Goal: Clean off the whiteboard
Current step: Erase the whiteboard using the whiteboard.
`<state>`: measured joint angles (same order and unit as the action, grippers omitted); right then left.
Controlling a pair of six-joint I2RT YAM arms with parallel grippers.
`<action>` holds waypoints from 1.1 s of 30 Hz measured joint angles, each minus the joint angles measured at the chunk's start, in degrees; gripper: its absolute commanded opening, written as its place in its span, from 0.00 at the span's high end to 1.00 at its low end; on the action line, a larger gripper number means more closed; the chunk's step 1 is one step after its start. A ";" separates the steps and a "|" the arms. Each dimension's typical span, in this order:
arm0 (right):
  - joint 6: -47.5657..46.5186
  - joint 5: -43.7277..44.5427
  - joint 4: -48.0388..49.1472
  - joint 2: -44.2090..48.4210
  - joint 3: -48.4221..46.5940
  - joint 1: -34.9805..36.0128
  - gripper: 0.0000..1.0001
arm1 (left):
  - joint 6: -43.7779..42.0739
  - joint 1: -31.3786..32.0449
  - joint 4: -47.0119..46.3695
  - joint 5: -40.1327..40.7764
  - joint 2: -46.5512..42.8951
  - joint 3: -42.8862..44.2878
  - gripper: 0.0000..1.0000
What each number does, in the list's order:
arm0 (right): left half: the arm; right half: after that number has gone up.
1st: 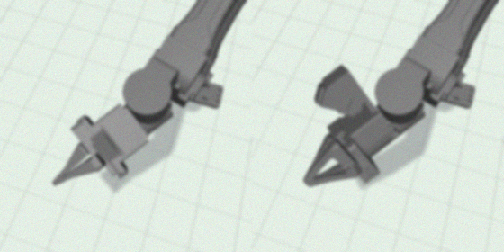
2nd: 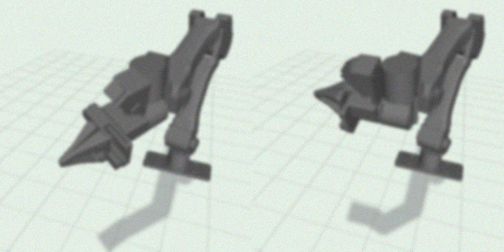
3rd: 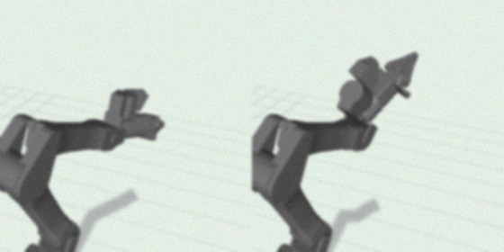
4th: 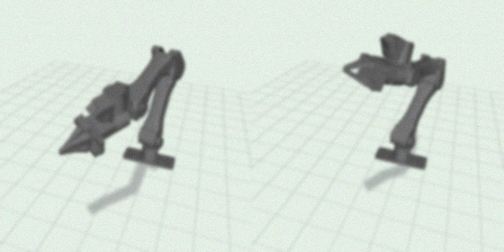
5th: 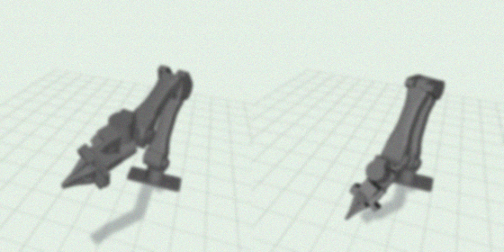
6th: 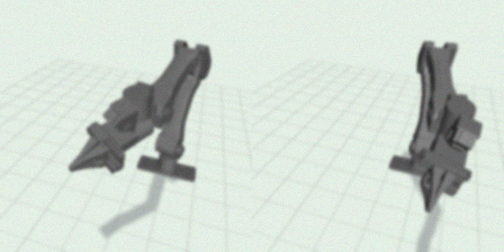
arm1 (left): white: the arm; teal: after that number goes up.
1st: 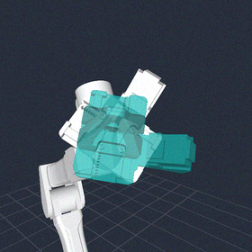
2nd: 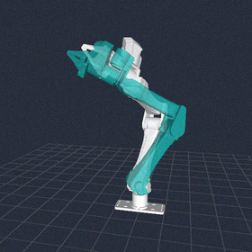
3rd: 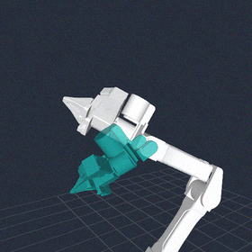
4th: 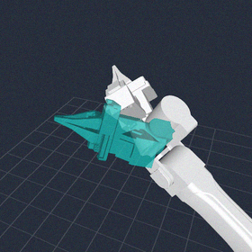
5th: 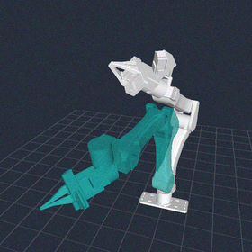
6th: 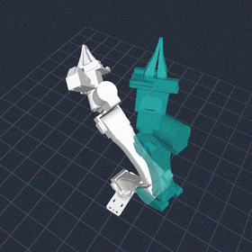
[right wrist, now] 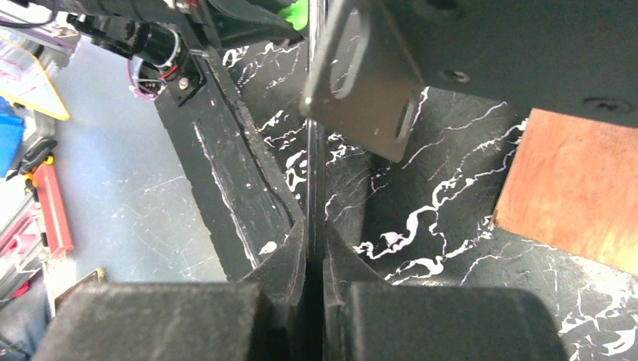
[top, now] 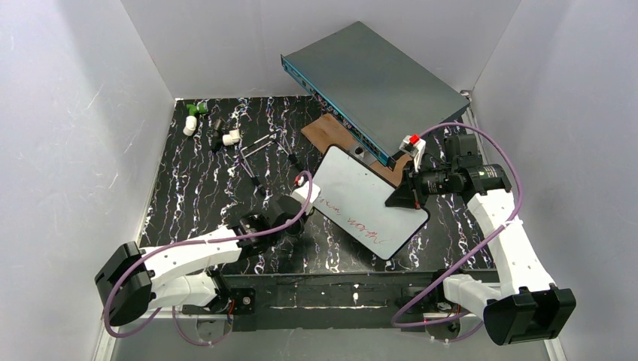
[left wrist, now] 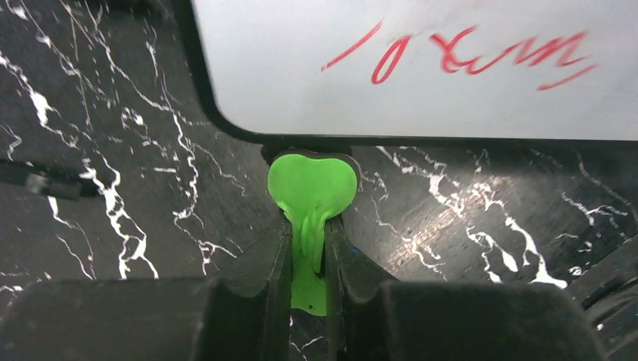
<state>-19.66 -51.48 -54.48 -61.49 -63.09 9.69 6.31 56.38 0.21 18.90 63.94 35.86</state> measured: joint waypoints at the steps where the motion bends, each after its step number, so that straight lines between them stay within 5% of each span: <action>1: -0.02 0.07 0.00 0.00 0.02 0.00 0.99 | 0.37 0.00 0.28 -0.02 -0.02 -0.96 1.00; 33: 1.49 -3.93 0.68 0.87 0.22 -1.07 0.99 | 2.82 -0.02 17.09 -3.76 -11.41 -1.18 1.00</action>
<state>-18.17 -55.42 -53.80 -60.62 -62.87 8.62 9.13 56.36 17.30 15.14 52.53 34.68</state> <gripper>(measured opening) 0.089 0.128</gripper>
